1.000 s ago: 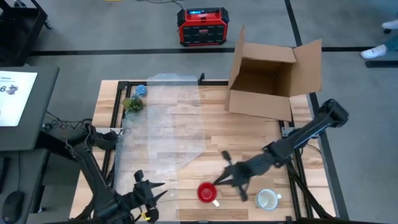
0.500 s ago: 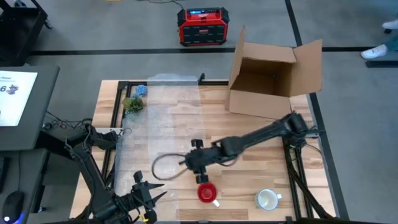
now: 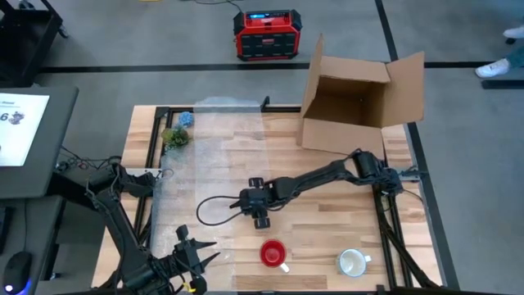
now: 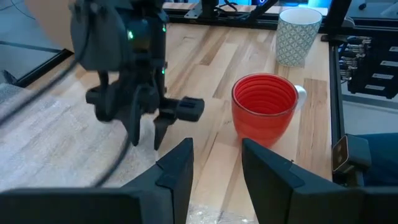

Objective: Wrap mug
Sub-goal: Wrap the red mug in the right bubble wrap

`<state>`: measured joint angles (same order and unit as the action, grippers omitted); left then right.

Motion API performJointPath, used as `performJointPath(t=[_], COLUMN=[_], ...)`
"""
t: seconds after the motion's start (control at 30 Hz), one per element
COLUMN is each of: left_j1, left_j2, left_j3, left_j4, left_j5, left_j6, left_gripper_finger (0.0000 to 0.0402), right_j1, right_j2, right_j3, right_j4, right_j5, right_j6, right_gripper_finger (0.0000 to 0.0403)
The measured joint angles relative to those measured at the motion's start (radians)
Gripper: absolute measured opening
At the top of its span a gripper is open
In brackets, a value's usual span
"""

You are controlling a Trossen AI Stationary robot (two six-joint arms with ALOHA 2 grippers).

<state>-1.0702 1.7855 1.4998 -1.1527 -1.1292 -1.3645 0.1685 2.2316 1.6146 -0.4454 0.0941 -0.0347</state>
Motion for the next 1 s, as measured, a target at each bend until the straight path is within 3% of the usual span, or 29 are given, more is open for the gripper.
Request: performJointPath(t=[0.1, 0.23, 0.47, 0.73, 1.0], left_j1=[0.000, 0.000, 0.000, 0.050, 0.221], left_j2=[0.000, 0.000, 0.000, 0.000, 0.000], left_j3=[0.000, 0.000, 0.001, 0.001, 0.001], left_j4=[0.000, 0.003, 0.028, 0.031, 0.029], left_j5=[-0.001, -0.003, -0.061, -0.099, 0.049], left_j6=[0.000, 0.000, 0.029, 0.039, 0.062], left_gripper_finger=[0.0113, 0.0113, 0.0113, 0.0113, 0.0101], right_j1=[0.000, 0.003, 0.067, 0.202, 0.345], right_j2=[0.010, -0.005, -0.208, -0.485, -0.779], right_j3=[0.003, 0.003, 0.001, -0.010, -0.263], right_j4=[-0.002, -0.023, -0.173, -0.484, -0.598], right_j5=[0.006, 0.003, 0.021, 0.023, 0.019], right_j6=[0.001, 0.015, 0.029, 0.007, 0.097], right_gripper_finger=[0.0115, 0.0018, 0.0002, 0.0000, 0.0000])
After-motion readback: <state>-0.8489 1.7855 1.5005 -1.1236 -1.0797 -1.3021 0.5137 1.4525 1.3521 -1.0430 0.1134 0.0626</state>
